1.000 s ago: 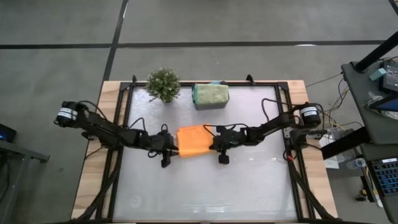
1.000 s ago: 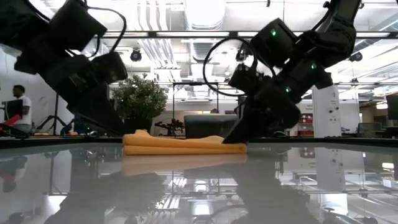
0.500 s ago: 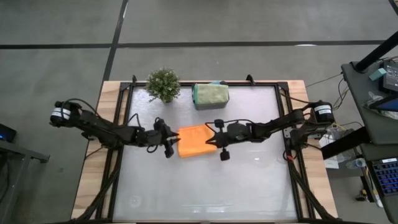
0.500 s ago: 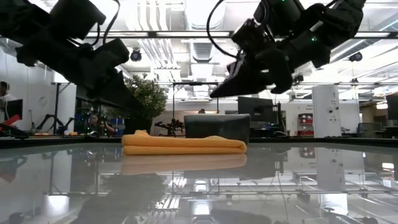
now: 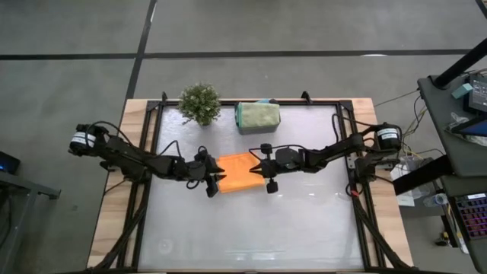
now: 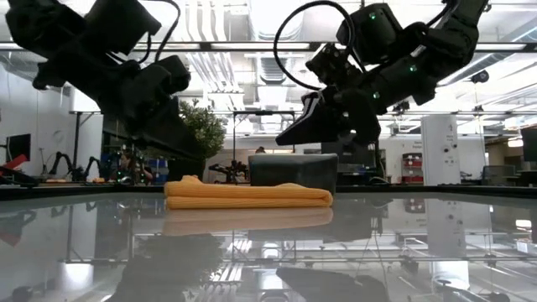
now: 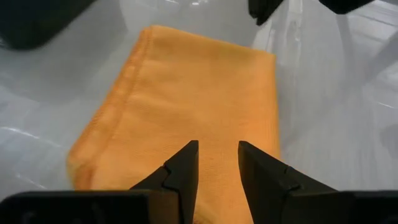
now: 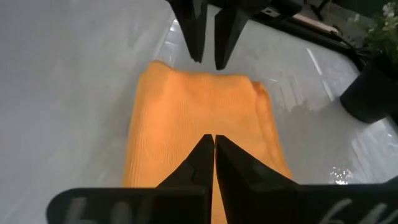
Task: Fold microfiber towels
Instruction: Fold the orange towel
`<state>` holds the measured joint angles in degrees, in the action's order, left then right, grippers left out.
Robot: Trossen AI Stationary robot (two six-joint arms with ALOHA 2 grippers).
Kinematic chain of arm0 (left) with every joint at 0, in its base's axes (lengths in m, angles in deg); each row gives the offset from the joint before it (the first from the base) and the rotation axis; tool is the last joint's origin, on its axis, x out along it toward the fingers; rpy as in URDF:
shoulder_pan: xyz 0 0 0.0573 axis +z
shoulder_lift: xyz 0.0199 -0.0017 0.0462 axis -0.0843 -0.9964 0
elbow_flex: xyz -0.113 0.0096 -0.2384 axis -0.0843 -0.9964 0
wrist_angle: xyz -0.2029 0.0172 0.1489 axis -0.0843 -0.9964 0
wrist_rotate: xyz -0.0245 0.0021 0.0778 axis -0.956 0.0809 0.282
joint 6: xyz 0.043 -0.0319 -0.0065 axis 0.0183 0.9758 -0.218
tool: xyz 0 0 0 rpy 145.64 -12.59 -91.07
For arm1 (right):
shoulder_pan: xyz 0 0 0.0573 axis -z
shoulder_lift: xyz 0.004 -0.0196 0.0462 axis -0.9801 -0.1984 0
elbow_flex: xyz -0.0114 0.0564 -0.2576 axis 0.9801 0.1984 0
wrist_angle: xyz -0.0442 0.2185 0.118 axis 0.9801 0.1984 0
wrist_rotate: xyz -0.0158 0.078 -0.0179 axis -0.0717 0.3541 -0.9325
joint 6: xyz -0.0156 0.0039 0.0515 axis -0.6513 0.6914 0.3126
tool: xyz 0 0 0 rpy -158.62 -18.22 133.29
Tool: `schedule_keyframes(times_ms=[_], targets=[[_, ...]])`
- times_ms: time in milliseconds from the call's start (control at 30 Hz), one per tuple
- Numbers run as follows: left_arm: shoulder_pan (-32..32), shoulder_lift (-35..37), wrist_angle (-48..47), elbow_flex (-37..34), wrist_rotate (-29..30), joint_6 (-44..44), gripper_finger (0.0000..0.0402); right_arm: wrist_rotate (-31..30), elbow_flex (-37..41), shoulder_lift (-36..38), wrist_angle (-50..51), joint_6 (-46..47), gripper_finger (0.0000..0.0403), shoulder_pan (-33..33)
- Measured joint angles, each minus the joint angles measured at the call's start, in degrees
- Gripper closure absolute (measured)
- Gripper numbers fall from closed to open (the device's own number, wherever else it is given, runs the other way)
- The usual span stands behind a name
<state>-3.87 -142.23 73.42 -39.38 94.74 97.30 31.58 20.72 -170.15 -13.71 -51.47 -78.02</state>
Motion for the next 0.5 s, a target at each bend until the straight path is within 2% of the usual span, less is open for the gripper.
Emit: schedule_keyframes(times_ms=[133, 233, 500], targets=[[0.0, -2.1, -1.4, 1.9, -4.6, -0.5, 0.0304, 0.0, 0.0, -0.4, -0.5, 0.0, 0.0394, 0.0], [0.0, -3.4, -7.0, 4.8, -6.9, -1.2, 0.0304, 0.0, 0.0, -0.8, -0.4, 0.0, 0.0394, 0.0], [0.4, -4.8, -26.1, 13.4, -6.7, -3.2, 0.0303, 0.0, 0.1, -1.1, -0.6, 0.4, 0.0394, 0.0]])
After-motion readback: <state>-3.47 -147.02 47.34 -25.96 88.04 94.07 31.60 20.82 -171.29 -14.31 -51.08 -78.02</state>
